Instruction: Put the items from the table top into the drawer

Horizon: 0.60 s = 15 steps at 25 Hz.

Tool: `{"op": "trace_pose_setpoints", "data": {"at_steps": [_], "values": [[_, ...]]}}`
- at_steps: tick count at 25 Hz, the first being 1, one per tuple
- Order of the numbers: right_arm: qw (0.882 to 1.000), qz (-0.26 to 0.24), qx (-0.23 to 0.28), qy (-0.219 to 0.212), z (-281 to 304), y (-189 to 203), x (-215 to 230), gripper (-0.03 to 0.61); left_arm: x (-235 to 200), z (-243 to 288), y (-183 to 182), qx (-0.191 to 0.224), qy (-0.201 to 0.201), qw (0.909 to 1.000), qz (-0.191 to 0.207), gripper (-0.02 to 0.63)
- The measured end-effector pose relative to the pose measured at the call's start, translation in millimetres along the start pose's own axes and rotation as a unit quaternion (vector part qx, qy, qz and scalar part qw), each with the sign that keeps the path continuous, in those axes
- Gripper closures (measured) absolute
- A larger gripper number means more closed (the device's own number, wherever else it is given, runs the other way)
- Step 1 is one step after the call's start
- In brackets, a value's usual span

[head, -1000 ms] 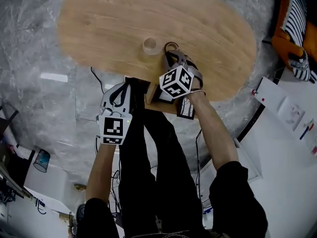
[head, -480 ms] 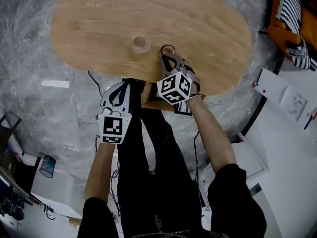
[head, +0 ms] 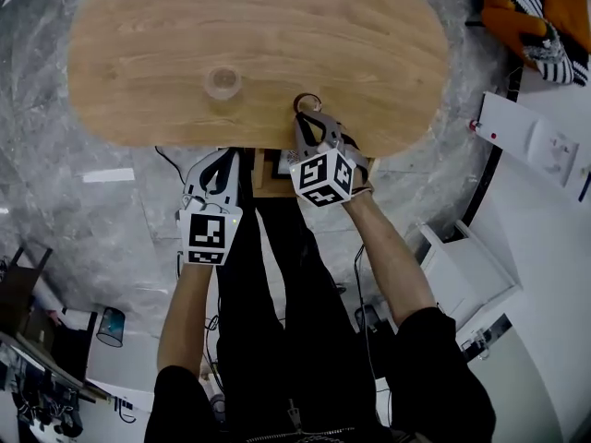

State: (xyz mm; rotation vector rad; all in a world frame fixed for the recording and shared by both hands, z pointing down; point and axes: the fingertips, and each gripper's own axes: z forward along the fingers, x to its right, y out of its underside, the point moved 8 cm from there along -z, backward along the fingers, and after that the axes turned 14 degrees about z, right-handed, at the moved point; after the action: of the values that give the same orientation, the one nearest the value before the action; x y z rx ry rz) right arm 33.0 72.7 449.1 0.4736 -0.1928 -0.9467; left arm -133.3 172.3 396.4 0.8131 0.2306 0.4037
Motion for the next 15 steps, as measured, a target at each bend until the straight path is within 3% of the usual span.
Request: {"op": "trace_pose_setpoints", "data": {"at_steps": [15], "values": [[0.991,0.132,-0.004,-0.001,-69,89,-21,0.551,28,28,-13,-0.011,0.057,0.9974,0.042,0.600]]}}
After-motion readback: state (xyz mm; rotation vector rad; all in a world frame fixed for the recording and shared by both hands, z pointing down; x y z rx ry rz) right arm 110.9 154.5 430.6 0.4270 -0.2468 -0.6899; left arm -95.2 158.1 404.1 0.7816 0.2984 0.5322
